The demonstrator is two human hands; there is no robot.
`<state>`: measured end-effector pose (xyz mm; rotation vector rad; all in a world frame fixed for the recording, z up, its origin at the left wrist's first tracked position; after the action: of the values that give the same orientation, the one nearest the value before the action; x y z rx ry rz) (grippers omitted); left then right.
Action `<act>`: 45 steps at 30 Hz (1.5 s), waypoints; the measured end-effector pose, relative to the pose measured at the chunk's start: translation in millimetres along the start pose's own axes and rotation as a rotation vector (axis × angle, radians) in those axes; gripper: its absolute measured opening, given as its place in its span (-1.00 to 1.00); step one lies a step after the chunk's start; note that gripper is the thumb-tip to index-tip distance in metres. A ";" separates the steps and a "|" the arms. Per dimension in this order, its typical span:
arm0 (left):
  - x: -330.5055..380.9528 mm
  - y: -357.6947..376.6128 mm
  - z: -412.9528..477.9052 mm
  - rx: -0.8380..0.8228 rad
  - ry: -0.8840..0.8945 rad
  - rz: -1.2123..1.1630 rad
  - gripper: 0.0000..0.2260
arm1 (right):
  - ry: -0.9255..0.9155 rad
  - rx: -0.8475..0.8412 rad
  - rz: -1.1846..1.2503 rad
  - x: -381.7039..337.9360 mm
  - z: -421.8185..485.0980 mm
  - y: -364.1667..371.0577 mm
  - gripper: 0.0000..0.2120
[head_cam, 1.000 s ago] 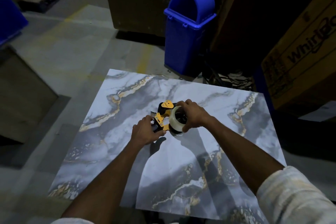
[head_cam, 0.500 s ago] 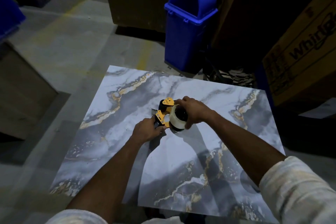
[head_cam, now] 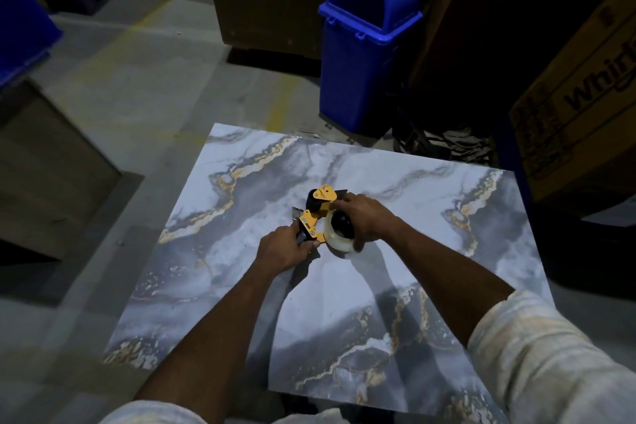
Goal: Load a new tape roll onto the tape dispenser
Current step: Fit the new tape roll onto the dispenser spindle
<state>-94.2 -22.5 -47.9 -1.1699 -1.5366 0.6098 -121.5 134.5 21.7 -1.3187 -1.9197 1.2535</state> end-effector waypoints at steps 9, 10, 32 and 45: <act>5.1 -4.1 -2.4 -0.009 0.020 -0.010 -0.46 | 0.057 0.038 0.029 3.5 -3.1 0.7 0.04; 8.6 -6.9 -5.3 -0.006 0.032 -0.015 -0.47 | 0.069 0.055 0.039 5.0 -8.3 -0.3 0.04; 107.7 -88.9 -94.2 0.328 0.069 -0.295 -0.61 | 0.479 0.869 0.766 55.2 -181.8 -15.8 0.19; 202.5 -37.0 -157.5 -0.665 0.138 -0.943 -0.73 | 0.521 1.096 0.841 87.4 -286.4 -10.7 -0.04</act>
<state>47.6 115.6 119.4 -0.7580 -1.9877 -0.6360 63.9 329.5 153.5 -1.5418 -0.1184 1.6860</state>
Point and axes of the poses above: each hand's wrist, its own z-axis towards the middle knuckle, its own y-axis out of the palm, x = y × z, the point moved 10 cm from there along z, towards the middle knuckle, and after that the axes turned 2 degrees about -x, right-handed, at the moved point
